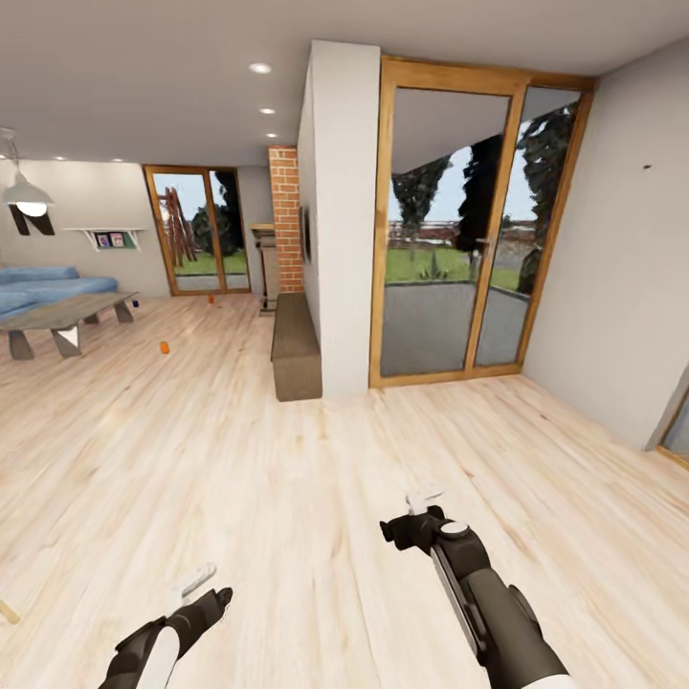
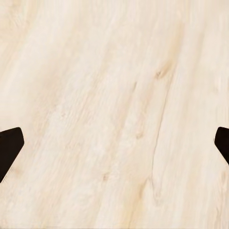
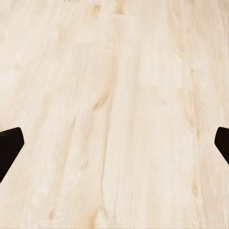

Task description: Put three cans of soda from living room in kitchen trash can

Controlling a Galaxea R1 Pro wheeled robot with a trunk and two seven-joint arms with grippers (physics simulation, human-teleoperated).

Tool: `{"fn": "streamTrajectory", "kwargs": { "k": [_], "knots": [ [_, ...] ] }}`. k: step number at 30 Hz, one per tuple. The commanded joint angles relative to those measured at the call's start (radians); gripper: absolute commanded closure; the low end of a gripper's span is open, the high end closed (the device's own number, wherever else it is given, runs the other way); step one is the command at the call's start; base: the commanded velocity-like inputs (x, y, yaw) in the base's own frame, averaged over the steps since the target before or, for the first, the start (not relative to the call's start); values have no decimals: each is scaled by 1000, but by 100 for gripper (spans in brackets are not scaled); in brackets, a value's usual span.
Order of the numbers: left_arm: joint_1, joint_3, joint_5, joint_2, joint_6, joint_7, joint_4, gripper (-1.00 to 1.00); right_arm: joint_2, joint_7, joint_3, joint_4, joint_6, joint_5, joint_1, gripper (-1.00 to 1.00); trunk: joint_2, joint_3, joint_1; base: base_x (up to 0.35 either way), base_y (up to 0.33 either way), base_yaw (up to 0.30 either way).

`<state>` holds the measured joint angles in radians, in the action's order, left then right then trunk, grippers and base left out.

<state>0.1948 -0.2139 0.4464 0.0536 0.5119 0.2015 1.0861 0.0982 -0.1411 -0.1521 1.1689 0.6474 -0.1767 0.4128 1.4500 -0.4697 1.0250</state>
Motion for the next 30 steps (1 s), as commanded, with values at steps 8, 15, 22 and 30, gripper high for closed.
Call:
{"fn": "streamTrajectory", "kwargs": {
  "k": [8,15,22,30],
  "knots": [
    [0,2,0,1,0,1,-3,-100,1,3,-7,0,0,-2,-3,-100,0,0,0,349,71,295],
    [0,3,0,2,0,0,-4,-100,1,6,-16,0,-1,-3,-3,-100,0,0,0,349,72,298],
    [0,5,0,2,1,0,-17,-100,1,7,-20,0,-2,-3,-4,-100,0,0,0,349,61,298],
    [0,7,0,2,2,1,-21,-100,0,8,-28,0,-2,-3,-5,-100,0,0,0,349,12,298]
  ]
}}
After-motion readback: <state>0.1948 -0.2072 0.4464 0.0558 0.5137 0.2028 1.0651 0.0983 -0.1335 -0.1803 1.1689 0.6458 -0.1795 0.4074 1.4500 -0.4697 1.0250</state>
